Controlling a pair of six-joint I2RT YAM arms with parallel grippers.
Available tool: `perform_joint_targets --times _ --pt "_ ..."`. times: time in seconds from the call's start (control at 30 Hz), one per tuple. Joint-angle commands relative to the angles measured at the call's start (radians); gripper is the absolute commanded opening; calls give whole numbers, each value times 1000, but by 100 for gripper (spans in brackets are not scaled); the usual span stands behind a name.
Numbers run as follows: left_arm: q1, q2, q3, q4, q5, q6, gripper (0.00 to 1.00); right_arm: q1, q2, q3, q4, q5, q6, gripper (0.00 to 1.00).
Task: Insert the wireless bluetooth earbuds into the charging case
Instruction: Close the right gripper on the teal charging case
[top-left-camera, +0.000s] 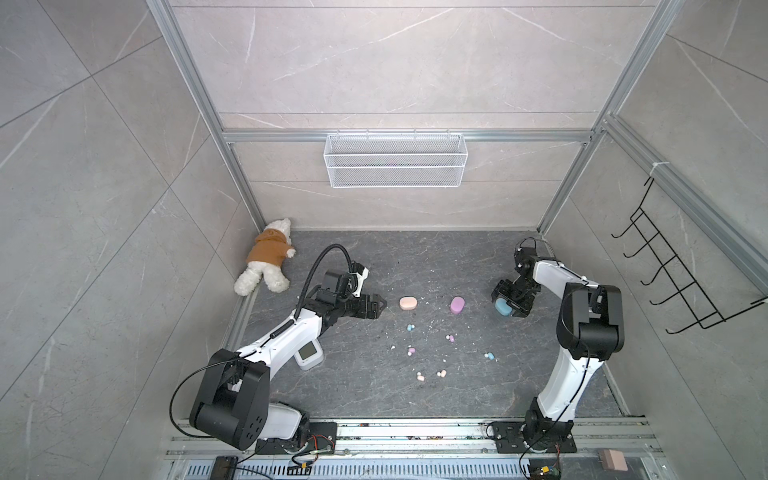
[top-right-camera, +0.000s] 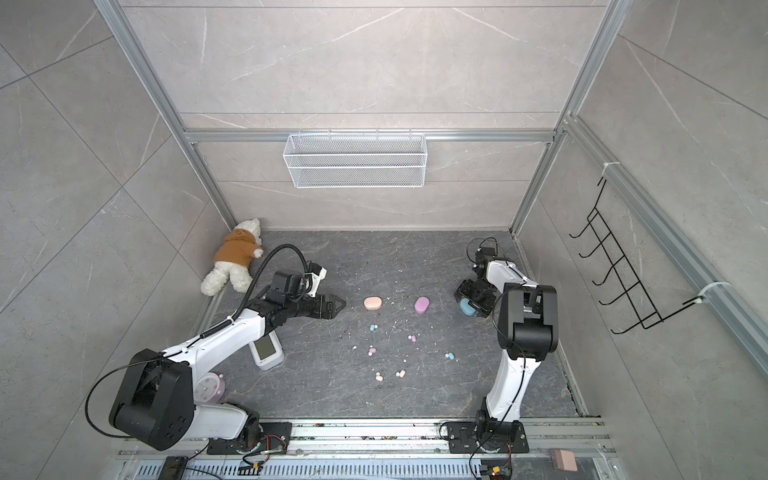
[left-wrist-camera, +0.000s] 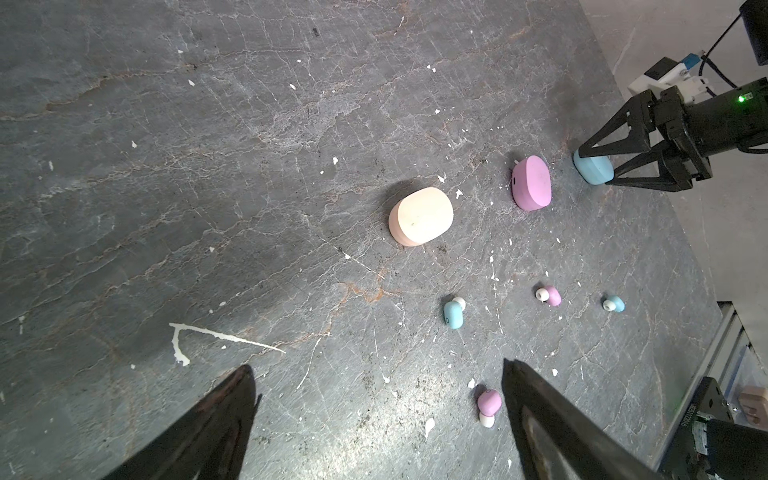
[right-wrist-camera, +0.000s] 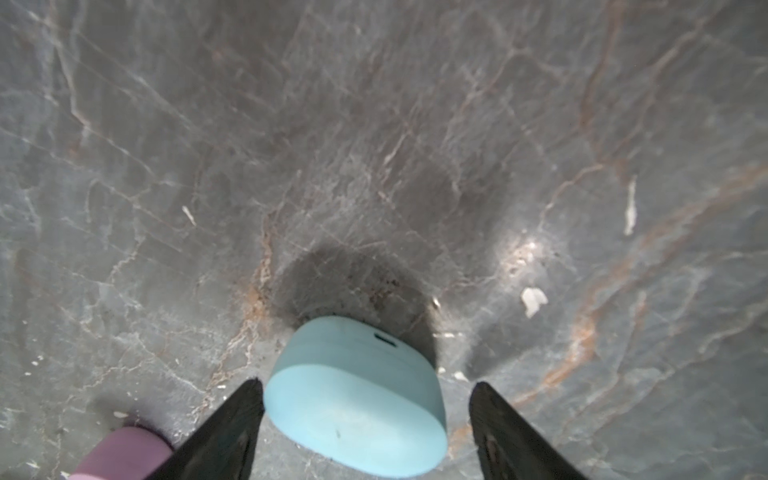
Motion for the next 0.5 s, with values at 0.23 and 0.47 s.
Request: perform_joint_targets --times 0.23,0.47 --pt "-5 -3 30 -15 -18 28 95 1 -7 8 -24 -7 140 84" --pt "-8 -6 31 -20 -29 31 95 1 0 28 -42 -1 197 79"
